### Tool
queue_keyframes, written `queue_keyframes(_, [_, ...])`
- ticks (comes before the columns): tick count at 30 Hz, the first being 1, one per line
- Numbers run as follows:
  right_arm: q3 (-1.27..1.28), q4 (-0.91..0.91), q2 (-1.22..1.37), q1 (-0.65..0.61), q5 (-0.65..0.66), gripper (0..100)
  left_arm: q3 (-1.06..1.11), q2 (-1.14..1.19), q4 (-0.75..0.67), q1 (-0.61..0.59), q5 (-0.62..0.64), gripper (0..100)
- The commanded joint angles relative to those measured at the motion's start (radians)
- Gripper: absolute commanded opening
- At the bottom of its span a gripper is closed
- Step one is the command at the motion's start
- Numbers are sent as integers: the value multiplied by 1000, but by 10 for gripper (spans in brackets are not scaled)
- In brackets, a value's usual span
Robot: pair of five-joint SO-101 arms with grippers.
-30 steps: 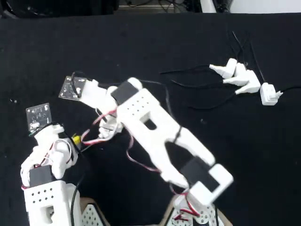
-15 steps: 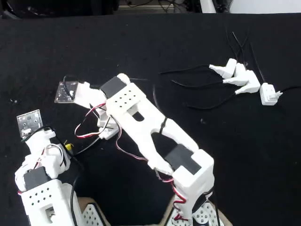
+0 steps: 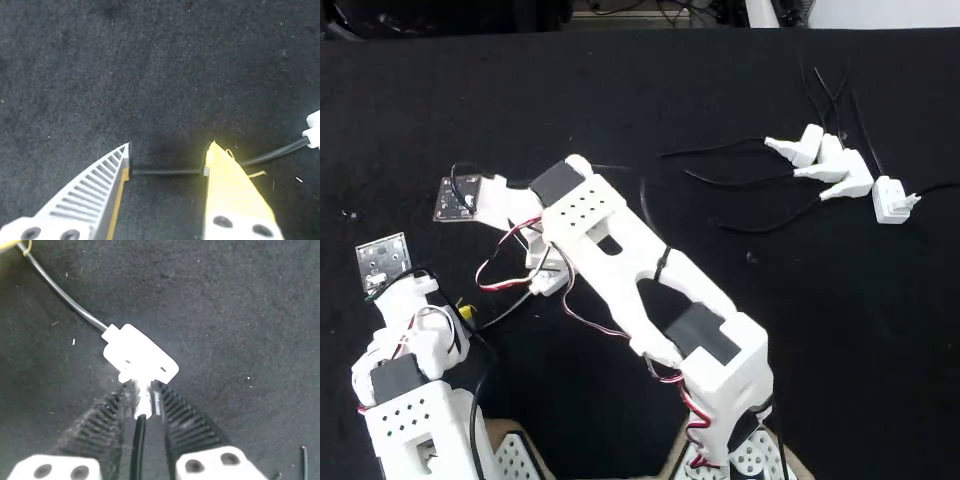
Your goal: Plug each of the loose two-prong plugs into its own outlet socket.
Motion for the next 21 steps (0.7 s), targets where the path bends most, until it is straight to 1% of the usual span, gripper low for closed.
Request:
queue_keyframes(1, [-54, 6, 1, -20, 3, 11, -10, -8, 3, -10, -11, 249])
queue_keyframes(8, [-54, -3, 2, -21, -28, 11, -16, -8, 5, -10, -9, 249])
queue_keyframes(18, [-51, -15, 4, -69, -32, 11, -16, -8, 5, -15, -9, 249])
queue_keyframes(21, [-47, -44, 10, -64, -64, 11, -16, -8, 5, -15, -9, 249])
